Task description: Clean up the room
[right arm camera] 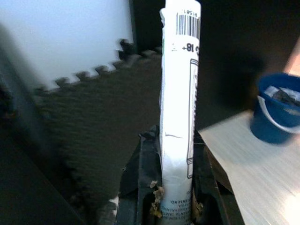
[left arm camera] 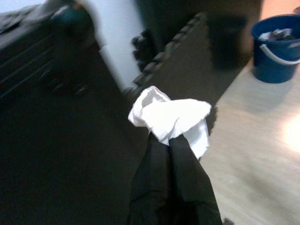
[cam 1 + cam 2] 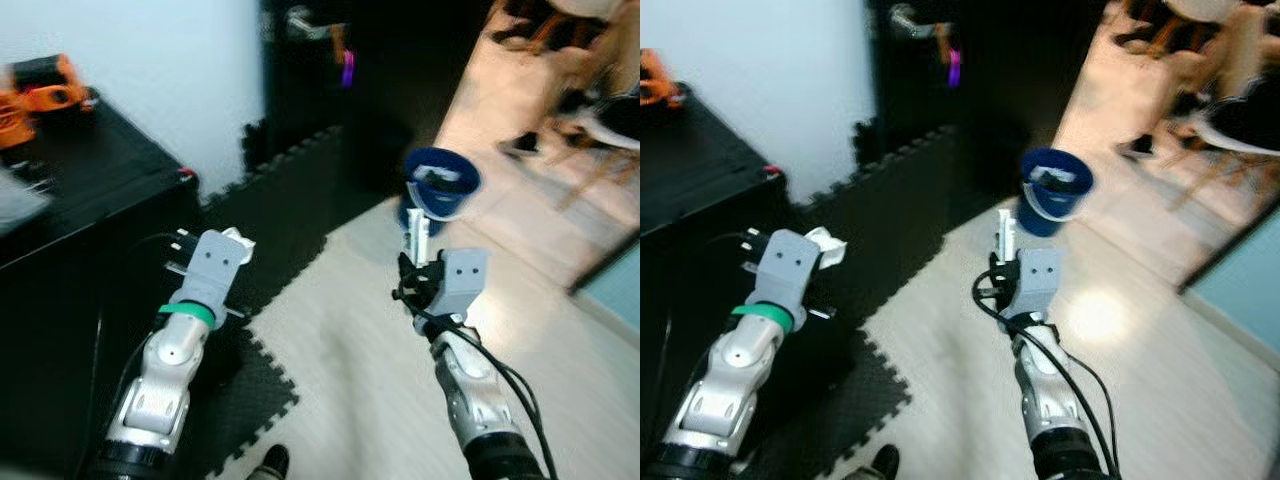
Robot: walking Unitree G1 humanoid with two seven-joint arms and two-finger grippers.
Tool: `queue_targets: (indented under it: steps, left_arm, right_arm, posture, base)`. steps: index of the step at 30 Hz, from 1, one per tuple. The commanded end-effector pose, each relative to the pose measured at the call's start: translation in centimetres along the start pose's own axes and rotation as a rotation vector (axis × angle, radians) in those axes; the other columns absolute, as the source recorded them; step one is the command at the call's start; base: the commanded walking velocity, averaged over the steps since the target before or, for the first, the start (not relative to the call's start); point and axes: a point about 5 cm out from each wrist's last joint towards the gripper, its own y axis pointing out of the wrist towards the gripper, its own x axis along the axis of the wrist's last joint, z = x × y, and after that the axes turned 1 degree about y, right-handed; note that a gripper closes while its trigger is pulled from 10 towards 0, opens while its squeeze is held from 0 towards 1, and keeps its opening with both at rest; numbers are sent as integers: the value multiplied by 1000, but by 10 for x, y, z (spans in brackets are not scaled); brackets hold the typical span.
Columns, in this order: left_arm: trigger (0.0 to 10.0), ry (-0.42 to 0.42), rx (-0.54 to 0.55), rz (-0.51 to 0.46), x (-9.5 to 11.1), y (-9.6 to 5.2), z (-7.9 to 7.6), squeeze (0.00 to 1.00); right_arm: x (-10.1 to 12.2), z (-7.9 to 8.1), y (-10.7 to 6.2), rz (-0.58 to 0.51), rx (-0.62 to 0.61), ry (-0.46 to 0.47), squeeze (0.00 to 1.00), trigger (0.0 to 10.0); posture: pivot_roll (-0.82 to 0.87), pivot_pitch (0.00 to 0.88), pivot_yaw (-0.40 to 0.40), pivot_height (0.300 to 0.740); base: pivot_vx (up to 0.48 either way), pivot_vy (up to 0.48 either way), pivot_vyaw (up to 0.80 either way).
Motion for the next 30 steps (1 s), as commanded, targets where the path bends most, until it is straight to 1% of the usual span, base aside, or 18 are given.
queue_targets:
  steps: [1,3,4,5,6,7,9,10,11,12,13,14,17,18,23,28,30]
  left_arm:
    - [10000,16,1,25,-8,-2,0,0]
    - [10000,19,0,29,-9,-2,0,0]
    - [10000,18,-53,54,-15,-3,-3,0]
    - [10000,19,-83,59,-17,-3,-5,0]
    - [10000,19,-83,59,-17,-3,-5,0]
    - [10000,17,-113,59,-17,-2,-5,0]
    - [10000,13,-117,57,-16,-1,-5,0]
    - [10000,-3,-114,55,-14,2,-4,0]
    - [10000,-12,-114,54,-13,3,-4,0]
    - [10000,-12,-114,54,-13,3,-4,0]
    - [10000,-10,-115,57,-13,3,-4,0]
    - [10000,-5,-136,66,-16,2,-9,0]
    - [10000,-2,-144,66,-16,2,-11,0]
    - [10000,-8,-150,64,-16,2,-14,0]
    - [10000,-13,-156,67,-18,0,-16,0]
    - [10000,-8,-159,85,-24,-5,-14,0]
    - [10000,-10,-158,97,-27,-8,-12,0]
  right_arm:
    - [2,-4,0,-10,-20,6,0,10000]
    - [3,-4,0,-16,-23,9,0,10000]
    - [2,-3,-5,-28,-23,55,0,10000]
    - [-1,-4,-8,-23,-36,102,0,10000]
    - [-1,-4,-8,-23,-36,102,0,10000]
    - [-9,-7,-13,11,-73,160,0,10000]
    - [-13,-8,-16,31,-90,174,0,10000]
    - [-17,-10,-18,59,-100,173,0,10000]
    - [-20,-10,-21,72,-100,152,0,10000]
    - [-20,-10,-21,72,-100,152,0,10000]
    - [-21,-11,-22,77,-99,119,0,10000]
    - [-20,-16,-25,69,-123,103,0,10000]
    - [-20,-18,-26,67,-132,102,0,10000]
    - [-19,-21,-28,67,-138,96,0,10000]
    - [-19,-23,-32,69,-138,90,0,10000]
    - [-22,-18,-33,80,-140,108,0,10000]
    - [-24,-11,-31,86,-131,119,0,10000]
  posture:
    - [154,61,-33,740]
    - [154,61,-33,740]
    - [139,79,-37,740]
    - [134,92,-41,740]
    - [134,92,-41,740]
    - [130,109,-47,740]
    - [130,109,-47,740]
    - [119,115,-39,740]
    - [104,116,-32,740]
    - [104,116,-32,740]
    - [104,116,-32,740]
    - [83,116,-26,740]
    - [83,116,-26,740]
    - [76,113,-26,740]
    - [71,110,-28,740]
    - [86,109,-26,740]
    - [90,107,-23,740]
  base:
    - [0,0,675]
    - [0,0,675]
    - [0,0,463]
    - [0,0,0]
    - [0,0,0]
    - [0,0,0]
    - [0,0,-400]
    - [0,0,-800]
    - [0,0,-800]
    - [0,0,-800]
    - [0,0,-800]
    - [0,0,-800]
    - [0,0,-800]
    - [0,0,-800]
    - [0,0,-800]
    - [0,0,-800]
    - [0,0,-800]
